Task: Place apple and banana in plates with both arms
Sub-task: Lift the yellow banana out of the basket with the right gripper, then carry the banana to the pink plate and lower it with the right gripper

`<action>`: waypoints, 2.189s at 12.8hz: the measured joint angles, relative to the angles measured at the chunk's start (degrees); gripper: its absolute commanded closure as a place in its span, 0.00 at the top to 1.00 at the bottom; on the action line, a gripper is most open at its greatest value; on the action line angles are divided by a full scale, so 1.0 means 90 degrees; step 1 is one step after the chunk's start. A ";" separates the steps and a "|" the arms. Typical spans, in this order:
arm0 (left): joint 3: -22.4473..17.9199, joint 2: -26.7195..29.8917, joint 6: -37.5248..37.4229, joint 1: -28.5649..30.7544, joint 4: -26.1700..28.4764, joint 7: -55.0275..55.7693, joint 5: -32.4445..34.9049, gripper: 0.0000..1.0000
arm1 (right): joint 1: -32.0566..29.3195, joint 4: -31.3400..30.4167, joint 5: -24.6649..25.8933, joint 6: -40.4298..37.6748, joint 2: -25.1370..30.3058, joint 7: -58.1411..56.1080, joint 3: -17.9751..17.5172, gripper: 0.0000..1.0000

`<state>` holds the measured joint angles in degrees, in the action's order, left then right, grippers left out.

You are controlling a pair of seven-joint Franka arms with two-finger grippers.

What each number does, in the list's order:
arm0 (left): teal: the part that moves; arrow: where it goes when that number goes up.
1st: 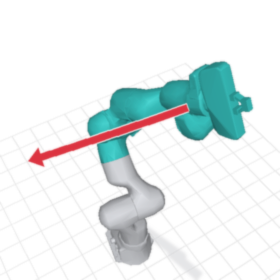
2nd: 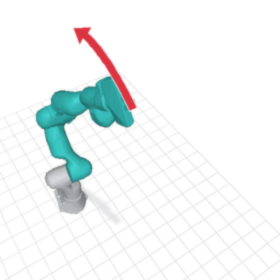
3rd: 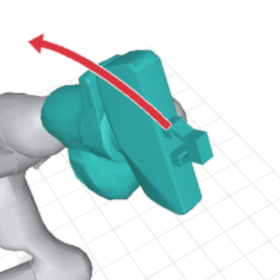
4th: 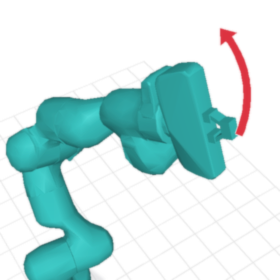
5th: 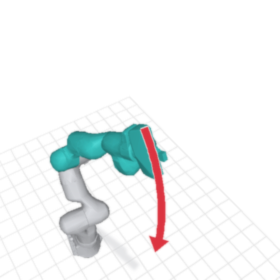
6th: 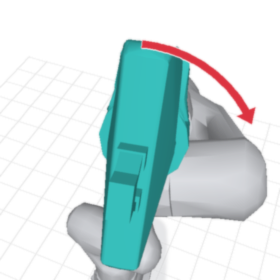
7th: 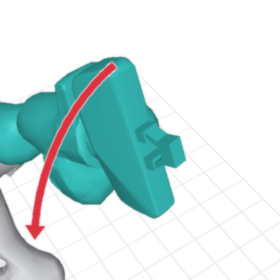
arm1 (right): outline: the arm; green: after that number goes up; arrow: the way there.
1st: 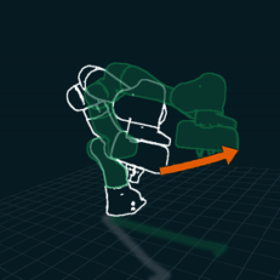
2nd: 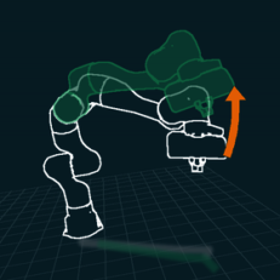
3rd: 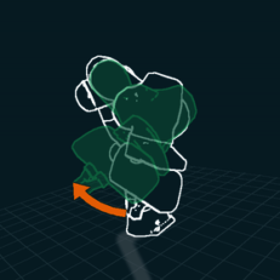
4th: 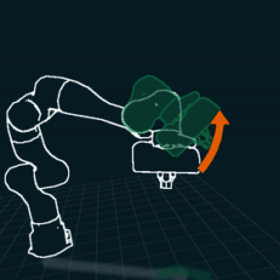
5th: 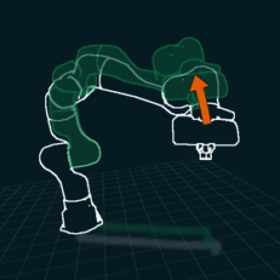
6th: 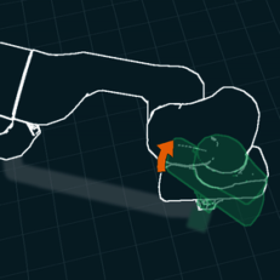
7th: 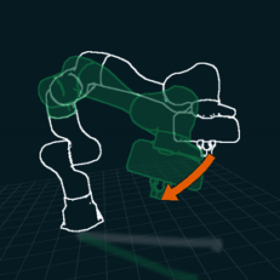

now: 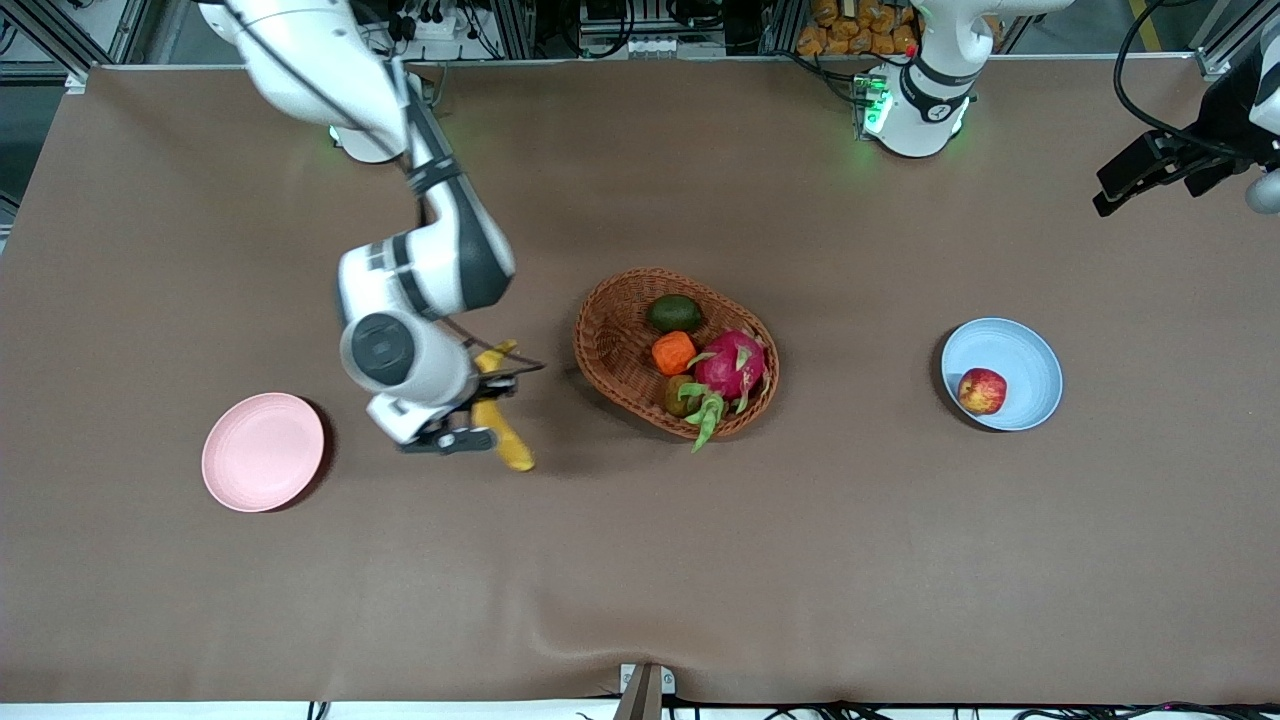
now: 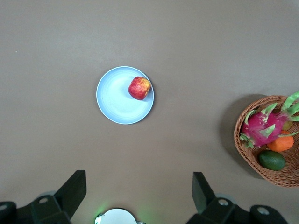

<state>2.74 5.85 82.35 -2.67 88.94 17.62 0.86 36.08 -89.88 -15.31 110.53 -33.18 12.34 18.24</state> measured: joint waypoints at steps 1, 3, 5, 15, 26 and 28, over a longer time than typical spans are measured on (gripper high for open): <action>-0.0005 0.0000 0.0000 0.0002 0.0000 0.0000 0.0000 1.00 | -0.0236 0.0003 0.0000 -0.0185 0.0007 -0.0101 0.0018 0.00; -0.0008 0.0001 0.0000 0.0006 0.0000 0.0000 0.0000 1.00 | -0.0667 0.0008 0.0002 -0.0535 0.0056 -0.0446 0.0072 0.00; -0.0005 0.0001 0.0000 0.0005 0.0000 0.0000 0.0000 1.00 | -0.1133 0.0008 0.0003 -0.0731 0.0111 -0.1022 0.0120 0.00; 0.0101 0.0013 0.0016 -0.0051 -0.0084 0.0000 -0.0001 1.00 | -0.3324 0.0103 0.0006 -0.0416 -0.0544 -0.4584 0.0119 0.36; 0.0324 0.0000 0.0048 -0.0058 -0.0082 0.0000 -0.0002 1.00 | -0.3288 0.0450 -0.0001 -0.0444 -0.0548 -0.4826 0.0047 1.00; 0.0332 -0.0009 0.0071 -0.0060 -0.0077 0.0000 -0.0002 1.00 | -0.3223 0.0555 0.0000 -0.0634 -0.0137 -0.4826 0.0045 1.00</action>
<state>5.73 5.77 82.99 -3.20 88.24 17.62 0.85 7.08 -84.88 -15.31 104.82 -34.41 -31.09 18.65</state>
